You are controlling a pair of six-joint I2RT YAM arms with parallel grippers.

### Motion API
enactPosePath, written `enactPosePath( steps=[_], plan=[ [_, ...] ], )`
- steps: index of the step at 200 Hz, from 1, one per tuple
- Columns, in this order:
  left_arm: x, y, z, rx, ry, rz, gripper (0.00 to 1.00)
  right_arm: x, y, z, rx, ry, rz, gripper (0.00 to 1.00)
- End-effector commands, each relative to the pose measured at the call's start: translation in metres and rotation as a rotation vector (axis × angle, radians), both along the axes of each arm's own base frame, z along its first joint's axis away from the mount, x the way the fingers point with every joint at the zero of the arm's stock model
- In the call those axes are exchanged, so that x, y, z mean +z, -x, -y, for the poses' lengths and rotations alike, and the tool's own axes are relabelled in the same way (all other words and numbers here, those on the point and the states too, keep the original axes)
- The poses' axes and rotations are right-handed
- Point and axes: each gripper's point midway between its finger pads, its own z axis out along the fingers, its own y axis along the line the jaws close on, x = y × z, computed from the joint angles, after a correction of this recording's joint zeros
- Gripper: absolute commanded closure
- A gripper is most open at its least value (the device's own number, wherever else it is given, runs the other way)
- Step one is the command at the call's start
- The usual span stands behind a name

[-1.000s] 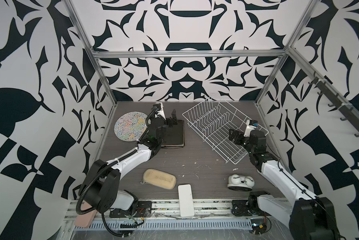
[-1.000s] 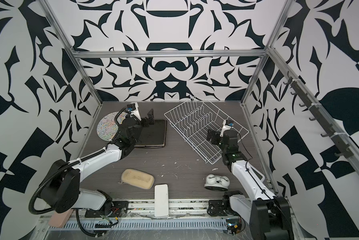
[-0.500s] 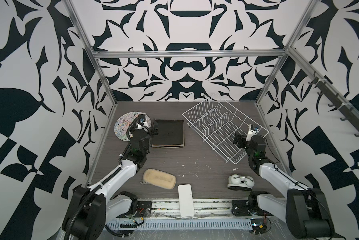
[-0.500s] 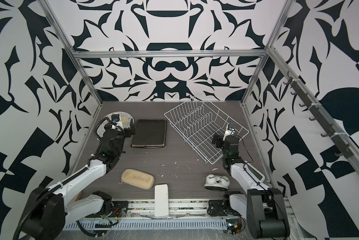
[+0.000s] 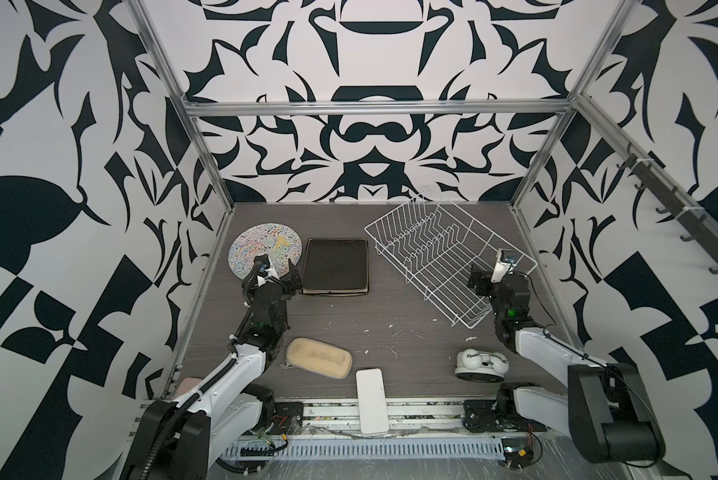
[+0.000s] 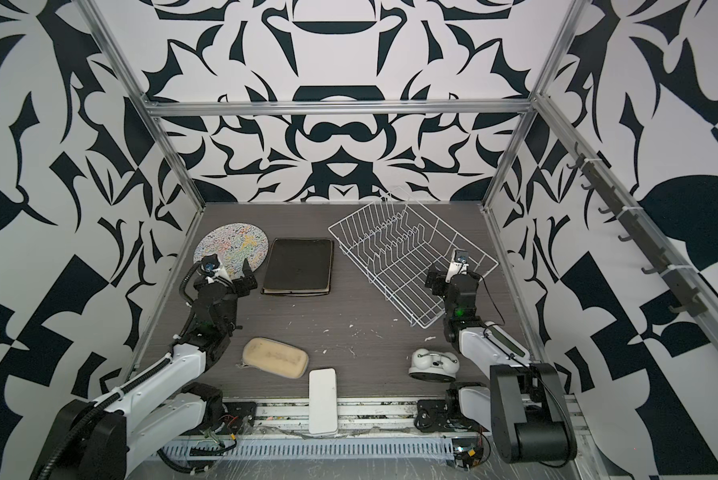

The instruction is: Unload the plates from the dish rack

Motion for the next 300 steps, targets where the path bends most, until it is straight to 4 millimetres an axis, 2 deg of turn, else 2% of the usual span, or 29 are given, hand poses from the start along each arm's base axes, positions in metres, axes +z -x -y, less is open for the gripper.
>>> enactPosePath(
  steps=[1,16,53,91,110,113,142,154,180,244,300],
  plan=[
    [0.02,0.001,-0.005,0.019,0.059,0.098,0.01,-0.013,0.003,-0.004,0.022,-0.001,-0.022,0.01],
    [0.016,0.001,-0.004,0.008,0.009,0.07,0.01,-0.013,0.001,-0.005,0.032,-0.004,-0.017,0.01],
    [-0.014,0.003,0.001,-0.054,-0.161,-0.053,0.01,-0.016,0.0,-0.006,0.04,0.005,-0.027,0.01],
    [-0.024,-0.001,-0.002,-0.039,-0.165,0.017,0.01,-0.019,-0.002,-0.009,0.056,0.007,-0.039,0.01],
    [-0.031,-0.01,0.008,-0.089,-0.198,0.026,0.01,-0.02,-0.001,-0.009,0.061,0.016,-0.043,0.01],
    [-0.04,-0.013,0.01,-0.098,-0.212,0.004,0.01,-0.019,-0.001,-0.009,0.062,0.018,-0.042,0.01],
    [-0.068,-0.025,0.013,-0.112,-0.228,-0.012,0.01,-0.019,0.0,-0.007,0.055,0.029,-0.045,0.01],
    [-0.083,-0.029,0.028,-0.216,-0.246,-0.032,0.01,-0.019,0.0,-0.008,0.056,0.028,-0.045,0.01],
    [-0.083,-0.034,0.02,-0.184,-0.23,-0.044,0.01,-0.02,-0.001,-0.008,0.059,0.023,-0.046,0.01],
    [-0.083,-0.036,0.019,-0.18,-0.232,-0.05,0.01,-0.024,-0.007,-0.011,0.068,0.014,-0.024,0.01],
    [-0.083,-0.036,0.02,-0.181,-0.232,-0.05,0.0,-0.053,-0.018,-0.016,0.094,0.02,-0.045,0.01]
  ],
)
